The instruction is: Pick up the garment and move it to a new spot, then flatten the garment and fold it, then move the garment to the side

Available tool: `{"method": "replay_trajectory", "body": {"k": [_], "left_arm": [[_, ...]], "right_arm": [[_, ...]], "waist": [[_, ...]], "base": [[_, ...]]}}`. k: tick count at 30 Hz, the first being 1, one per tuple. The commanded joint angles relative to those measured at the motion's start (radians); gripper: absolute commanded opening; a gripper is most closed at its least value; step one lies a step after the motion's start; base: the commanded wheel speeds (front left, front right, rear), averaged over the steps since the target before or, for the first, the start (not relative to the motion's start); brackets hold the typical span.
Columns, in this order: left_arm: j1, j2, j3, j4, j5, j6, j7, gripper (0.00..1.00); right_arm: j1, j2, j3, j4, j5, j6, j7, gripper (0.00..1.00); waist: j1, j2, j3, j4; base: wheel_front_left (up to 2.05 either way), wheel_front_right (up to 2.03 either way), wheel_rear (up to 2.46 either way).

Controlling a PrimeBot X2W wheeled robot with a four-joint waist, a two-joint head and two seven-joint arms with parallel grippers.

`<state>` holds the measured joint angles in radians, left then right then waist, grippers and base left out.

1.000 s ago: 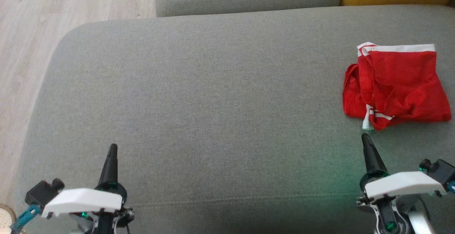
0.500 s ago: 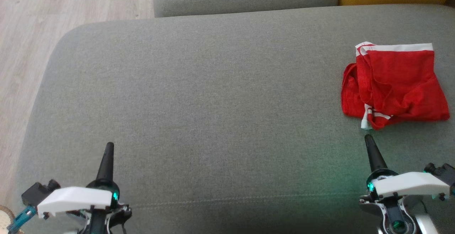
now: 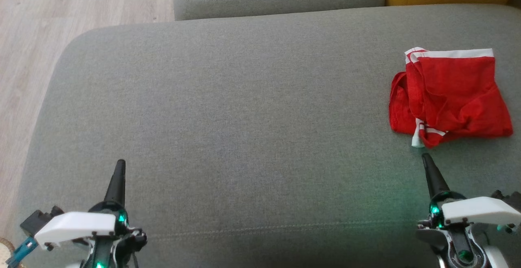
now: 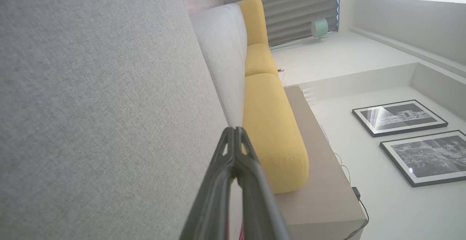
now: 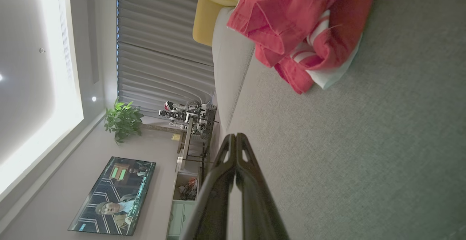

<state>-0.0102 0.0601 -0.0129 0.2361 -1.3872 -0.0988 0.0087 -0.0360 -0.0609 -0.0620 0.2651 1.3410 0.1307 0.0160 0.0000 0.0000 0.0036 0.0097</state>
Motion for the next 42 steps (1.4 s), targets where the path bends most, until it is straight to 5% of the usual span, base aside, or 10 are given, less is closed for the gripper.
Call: {"method": "replay_trajectory", "body": {"k": [1,21,42], "left_arm": [[-0.064,0.019,0.04,-0.024,-0.029,-0.011,0.009,0.0],[-0.094,0.018,0.088,0.007,-0.25,-0.032,0.073,0.0],[-0.095,0.012,0.097,0.008,-0.246,-0.032,0.08,0.0]], "right_arm": [[-0.06,-0.013,0.01,-0.028,0.035,0.0,0.01,0.0],[-0.069,-0.01,-0.023,-0.022,0.288,0.0,0.073,0.0],[-0.07,-0.006,-0.03,-0.022,0.286,0.0,0.079,0.0]], "waist": [[0.0,0.0,0.0,-0.001],[0.0,0.0,0.0,-0.01],[0.0,0.0,0.0,-0.01]], "base": [[0.0,0.0,0.0],[0.0,0.0,0.0],[0.0,0.0,0.0]]}}
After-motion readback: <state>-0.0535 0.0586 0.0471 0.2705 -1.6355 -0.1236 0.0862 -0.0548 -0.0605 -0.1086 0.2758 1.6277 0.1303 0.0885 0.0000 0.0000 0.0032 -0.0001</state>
